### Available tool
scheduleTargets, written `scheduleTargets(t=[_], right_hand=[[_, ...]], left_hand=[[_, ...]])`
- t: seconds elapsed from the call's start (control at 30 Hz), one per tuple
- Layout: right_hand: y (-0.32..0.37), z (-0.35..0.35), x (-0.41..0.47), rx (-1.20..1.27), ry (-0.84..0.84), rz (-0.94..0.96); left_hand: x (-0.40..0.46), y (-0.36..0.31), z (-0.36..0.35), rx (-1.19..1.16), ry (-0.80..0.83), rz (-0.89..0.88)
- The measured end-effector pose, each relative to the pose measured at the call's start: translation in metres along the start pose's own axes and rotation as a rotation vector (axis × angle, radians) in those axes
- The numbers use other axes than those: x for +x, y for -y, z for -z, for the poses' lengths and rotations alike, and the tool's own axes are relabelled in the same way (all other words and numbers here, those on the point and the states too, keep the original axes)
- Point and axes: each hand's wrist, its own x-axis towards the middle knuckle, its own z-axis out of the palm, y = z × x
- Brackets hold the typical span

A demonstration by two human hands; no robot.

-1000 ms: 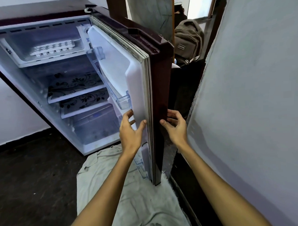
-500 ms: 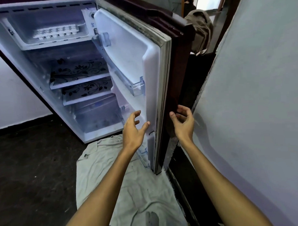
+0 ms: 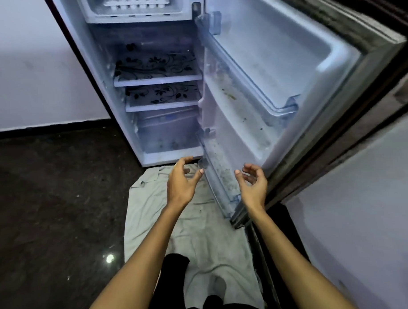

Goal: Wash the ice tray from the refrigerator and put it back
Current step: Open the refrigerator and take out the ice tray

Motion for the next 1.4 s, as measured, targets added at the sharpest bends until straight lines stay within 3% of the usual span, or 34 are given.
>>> scheduleTargets(t=[0.4, 0.67, 1.13, 1.4], right_hand=[[0.032, -0.191, 0.025, 0.012, 0.184, 0.013], [0.068, -0.261, 0.071, 0.026, 0.269, 0.098], [0.157, -0.356, 0.281, -0.011, 0.236, 0.249], [0.206, -0.423, 0.41, -0.122, 0.213, 0.357]], left_hand=[[0.13, 0.044, 0.122, 0.031, -0.075, 0.034], [0.204, 0.028, 0.153, 0.002, -0.111, 0.005], [0.419, -0.053, 0.169, 0.002, -0.248, -0.141], [0.565, -0.083, 0.189, 0.195, -0.405, -0.197]])
